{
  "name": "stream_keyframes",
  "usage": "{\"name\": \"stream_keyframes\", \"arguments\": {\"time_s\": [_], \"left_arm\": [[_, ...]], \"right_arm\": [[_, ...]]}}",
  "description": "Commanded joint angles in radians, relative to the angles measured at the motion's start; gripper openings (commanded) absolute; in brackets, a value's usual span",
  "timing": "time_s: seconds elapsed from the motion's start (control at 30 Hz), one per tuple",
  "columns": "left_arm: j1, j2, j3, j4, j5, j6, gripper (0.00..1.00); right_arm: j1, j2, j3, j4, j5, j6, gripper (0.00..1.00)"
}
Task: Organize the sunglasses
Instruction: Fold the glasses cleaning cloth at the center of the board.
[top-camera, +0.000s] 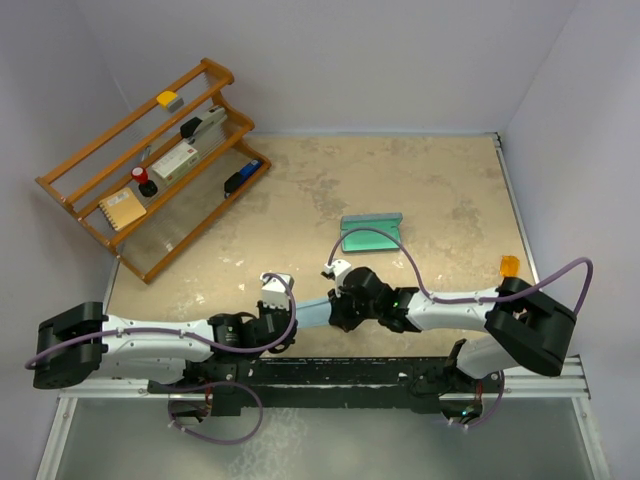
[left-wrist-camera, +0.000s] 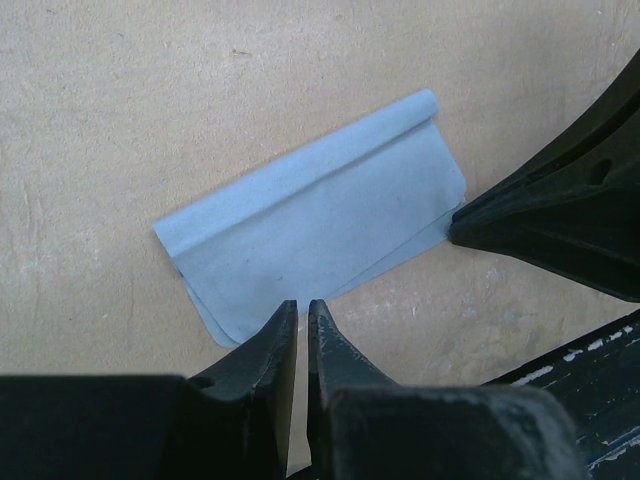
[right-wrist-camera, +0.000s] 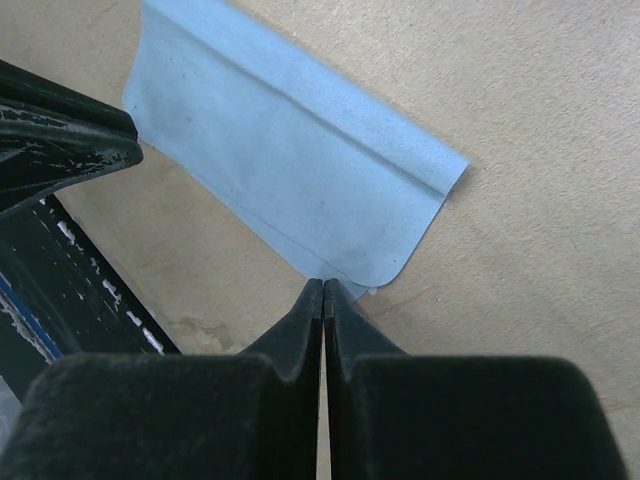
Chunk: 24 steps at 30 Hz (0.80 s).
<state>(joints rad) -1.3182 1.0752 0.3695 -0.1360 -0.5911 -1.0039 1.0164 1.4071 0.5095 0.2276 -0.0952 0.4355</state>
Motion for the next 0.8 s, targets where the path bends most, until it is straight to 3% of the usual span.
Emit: {"name": "stream_keyframes", "arguments": {"time_s": [0.0, 0.77], "left_arm": [[-0.008, -0.008, 0.037, 0.036, -0.026, 0.01, 0.06], [-0.009, 0.019, 0.025, 0.098, -0.031, 0.017, 0.05]], "right_arm": [[0.008, 0.011, -0.013, 0.035, 0.024, 0.008, 0.0], [0.012, -0.011, 0.025, -0.024, 0.041, -0.006, 0.0]]}}
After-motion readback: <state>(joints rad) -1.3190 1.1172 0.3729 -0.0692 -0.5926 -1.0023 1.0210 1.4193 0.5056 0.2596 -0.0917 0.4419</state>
